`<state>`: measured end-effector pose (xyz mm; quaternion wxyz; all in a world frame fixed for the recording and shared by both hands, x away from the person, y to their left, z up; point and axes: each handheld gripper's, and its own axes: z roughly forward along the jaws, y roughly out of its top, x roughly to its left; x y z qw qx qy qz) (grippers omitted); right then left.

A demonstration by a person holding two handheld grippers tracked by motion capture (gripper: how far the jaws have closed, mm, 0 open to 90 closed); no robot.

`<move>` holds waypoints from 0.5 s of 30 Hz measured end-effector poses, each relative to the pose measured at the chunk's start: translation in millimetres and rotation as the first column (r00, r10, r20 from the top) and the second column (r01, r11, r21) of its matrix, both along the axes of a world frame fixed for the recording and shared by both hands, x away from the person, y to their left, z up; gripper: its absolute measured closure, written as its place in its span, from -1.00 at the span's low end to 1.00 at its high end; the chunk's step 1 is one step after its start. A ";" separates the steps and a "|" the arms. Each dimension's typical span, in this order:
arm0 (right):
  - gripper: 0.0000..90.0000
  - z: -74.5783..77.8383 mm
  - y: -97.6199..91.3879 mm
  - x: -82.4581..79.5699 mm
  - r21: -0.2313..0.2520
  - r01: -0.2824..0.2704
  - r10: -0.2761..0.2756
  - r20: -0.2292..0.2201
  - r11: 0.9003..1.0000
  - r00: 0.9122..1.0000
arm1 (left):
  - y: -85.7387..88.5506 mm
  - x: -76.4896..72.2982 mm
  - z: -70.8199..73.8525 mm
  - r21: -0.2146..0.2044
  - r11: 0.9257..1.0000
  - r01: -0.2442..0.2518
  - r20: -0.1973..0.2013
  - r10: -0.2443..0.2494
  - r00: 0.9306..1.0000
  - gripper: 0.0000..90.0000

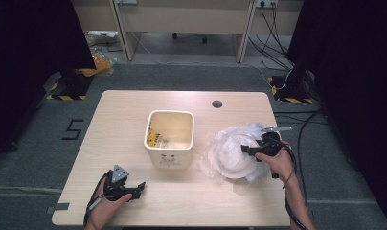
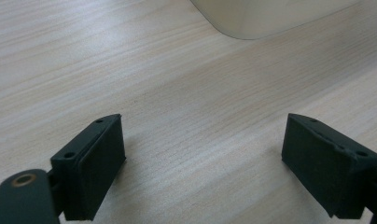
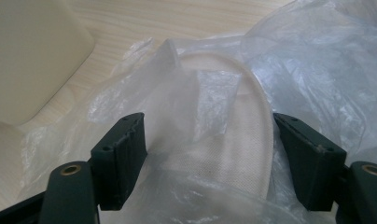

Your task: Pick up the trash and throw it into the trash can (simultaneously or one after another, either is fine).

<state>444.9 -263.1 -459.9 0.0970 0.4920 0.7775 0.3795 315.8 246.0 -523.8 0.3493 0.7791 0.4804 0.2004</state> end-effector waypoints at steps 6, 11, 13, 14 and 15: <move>-0.34 -3.3 1.6 -21.3 0.018 -0.024 0.024 0.011 1.000 1.000 | 0.0 0.0 0.0 0.000 1.000 0.000 0.000 0.000 1.000 -0.72; -0.34 -4.6 2.0 -40.1 0.023 -0.037 0.036 0.026 0.999 0.999 | 0.0 0.0 0.0 0.000 1.000 0.000 0.000 0.000 1.000 -0.72; -0.34 -4.7 2.1 -47.6 0.021 -0.044 0.043 0.031 0.999 0.999 | 0.0 0.0 0.0 0.000 1.000 0.000 0.000 0.000 1.000 -0.72; -0.34 -4.8 2.5 -51.4 0.022 -0.047 0.046 0.030 0.999 0.998 | 0.0 0.0 0.0 0.000 1.000 0.000 0.000 0.000 1.000 -0.72; -0.34 -4.8 2.5 -51.4 0.022 -0.047 0.046 0.030 0.999 0.998 | 0.0 0.0 0.0 0.000 1.000 0.000 0.000 0.000 1.000 -0.72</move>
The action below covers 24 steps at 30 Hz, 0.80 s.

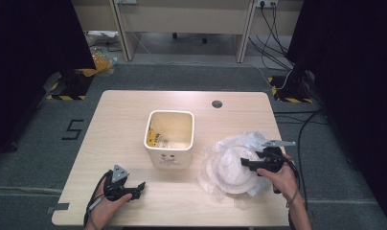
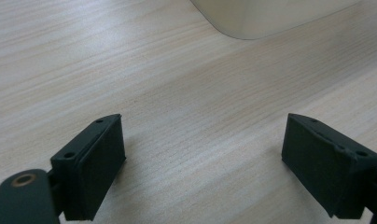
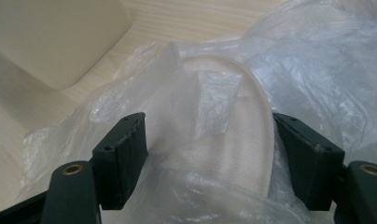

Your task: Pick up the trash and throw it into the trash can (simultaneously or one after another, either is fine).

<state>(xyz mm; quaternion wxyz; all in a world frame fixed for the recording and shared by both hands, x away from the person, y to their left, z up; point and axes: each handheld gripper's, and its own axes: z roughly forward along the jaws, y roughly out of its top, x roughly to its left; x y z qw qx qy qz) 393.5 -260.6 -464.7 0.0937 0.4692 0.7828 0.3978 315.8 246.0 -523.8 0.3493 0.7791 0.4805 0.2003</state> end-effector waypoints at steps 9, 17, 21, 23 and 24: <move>-0.35 -2.8 6.3 -26.7 0.002 -0.030 0.030 0.026 1.000 0.999 | 0.0 0.0 0.0 0.000 1.000 -0.001 0.000 0.001 1.000 -0.72; -0.52 3.3 7.5 -29.0 0.004 -0.022 0.022 0.046 1.000 0.999 | 0.1 0.0 0.0 0.001 1.000 -0.001 0.000 0.001 1.000 -0.72; -0.52 10.6 5.9 -31.1 0.008 -0.015 0.014 0.067 1.000 0.998 | 0.0 0.0 0.0 0.000 1.000 -0.001 0.000 0.001 1.000 -0.72; -0.53 14.9 5.2 -32.7 0.010 -0.013 0.012 0.083 1.000 0.996 | 0.1 0.0 0.0 0.001 1.000 -0.001 0.000 0.001 1.000 -0.72; -0.53 18.9 4.7 -34.3 0.002 -0.010 0.010 0.097 1.000 0.995 | 0.1 0.0 0.0 0.001 1.000 -0.001 0.000 0.001 1.000 -0.72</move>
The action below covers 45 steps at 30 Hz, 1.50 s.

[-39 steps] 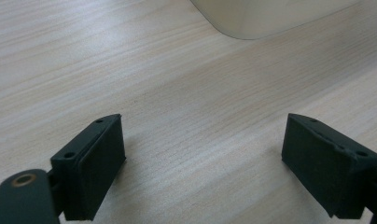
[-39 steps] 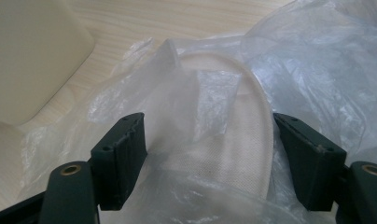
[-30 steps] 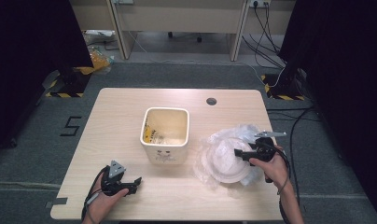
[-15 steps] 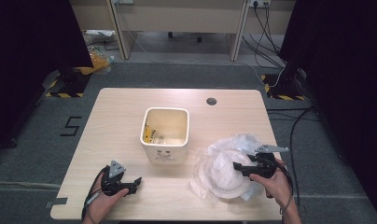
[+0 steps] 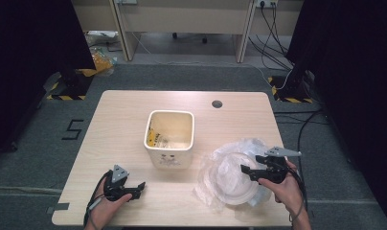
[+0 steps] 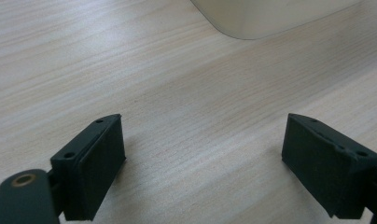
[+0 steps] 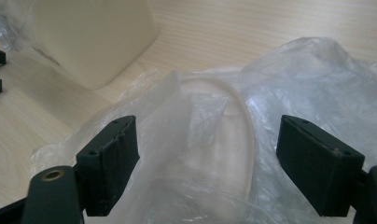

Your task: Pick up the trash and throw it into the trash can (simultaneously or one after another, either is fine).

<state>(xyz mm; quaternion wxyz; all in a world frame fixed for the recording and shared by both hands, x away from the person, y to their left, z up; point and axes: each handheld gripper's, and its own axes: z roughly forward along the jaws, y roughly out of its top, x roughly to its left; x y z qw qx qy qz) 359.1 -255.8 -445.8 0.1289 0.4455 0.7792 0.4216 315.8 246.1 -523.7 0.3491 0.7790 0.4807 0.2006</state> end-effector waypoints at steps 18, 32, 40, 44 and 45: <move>-0.36 9.9 13.3 3.6 -0.036 -0.021 0.022 0.032 0.999 0.999 | 0.0 0.0 0.0 0.000 1.000 0.000 0.000 0.000 1.000 -0.72; 0.32 1.6 3.1 7.4 -0.017 -0.011 0.012 0.017 1.000 1.000 | 0.0 0.0 0.0 0.000 1.000 0.000 0.000 0.000 1.000 -0.73; 0.01 9.4 2.4 8.3 -0.020 0.018 -0.017 0.081 1.000 0.997 | 0.0 0.0 0.0 0.000 1.000 0.000 0.000 0.000 1.000 -0.72; 0.04 15.7 7.4 6.1 -0.029 -0.005 0.008 0.106 1.000 0.994 | 0.0 0.0 0.0 0.000 1.000 0.000 0.000 0.000 1.000 -0.72; 0.07 17.4 9.9 4.9 -0.036 -0.011 0.015 0.109 0.999 0.994 | 0.0 0.0 0.0 0.000 1.000 0.000 0.000 0.000 1.000 -0.72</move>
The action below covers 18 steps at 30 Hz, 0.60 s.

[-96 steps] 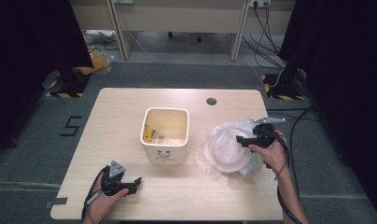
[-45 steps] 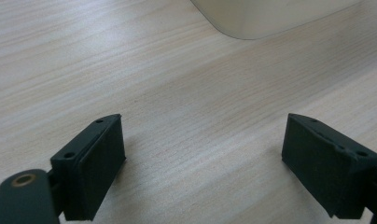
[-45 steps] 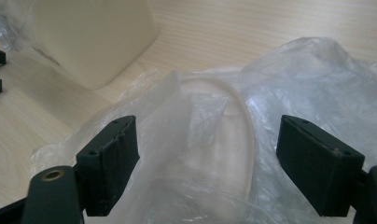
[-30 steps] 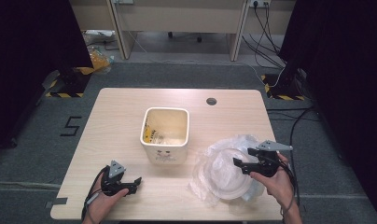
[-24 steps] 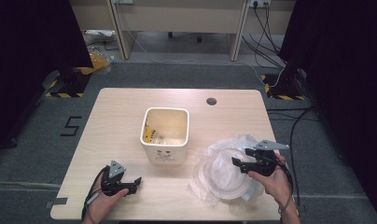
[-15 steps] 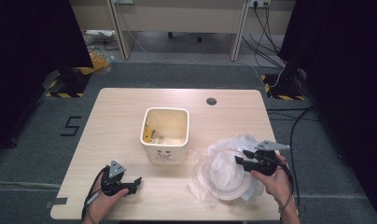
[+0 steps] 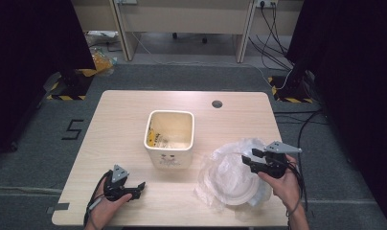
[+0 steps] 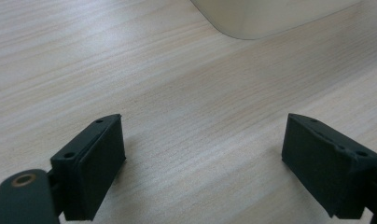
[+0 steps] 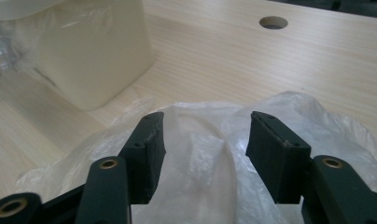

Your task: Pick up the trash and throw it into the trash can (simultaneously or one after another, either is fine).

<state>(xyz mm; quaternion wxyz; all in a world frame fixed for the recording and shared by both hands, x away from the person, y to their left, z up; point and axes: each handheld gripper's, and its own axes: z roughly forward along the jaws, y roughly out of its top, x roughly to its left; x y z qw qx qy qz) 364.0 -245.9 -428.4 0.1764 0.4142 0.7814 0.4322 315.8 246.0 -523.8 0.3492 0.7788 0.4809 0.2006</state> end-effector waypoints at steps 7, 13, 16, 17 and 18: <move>0.19 -7.0 11.0 1.0 -0.095 -0.009 0.006 -0.028 0.995 1.000 | 0.0 0.0 0.0 0.000 1.000 0.000 0.000 0.000 1.000 -0.72; 0.36 -13.2 14.0 2.4 -0.128 -0.024 0.019 -0.039 0.991 0.999 | 0.0 0.0 0.0 0.000 1.000 0.000 0.000 0.000 1.000 -0.72; 0.56 -18.4 12.9 4.7 -0.123 -0.039 0.034 -0.040 0.992 0.999 | 0.0 0.0 0.0 0.000 1.000 0.000 0.000 0.000 1.000 -0.72; 0.69 -19.8 11.3 5.4 -0.102 -0.042 0.038 -0.042 0.994 0.998 | 0.0 0.0 0.0 0.000 1.000 0.001 0.000 -0.001 1.000 -0.72; 0.69 -19.8 11.3 5.4 -0.102 -0.042 0.038 -0.042 0.994 0.998 | 0.0 0.0 0.0 0.000 1.000 0.000 0.000 0.000 1.000 -0.72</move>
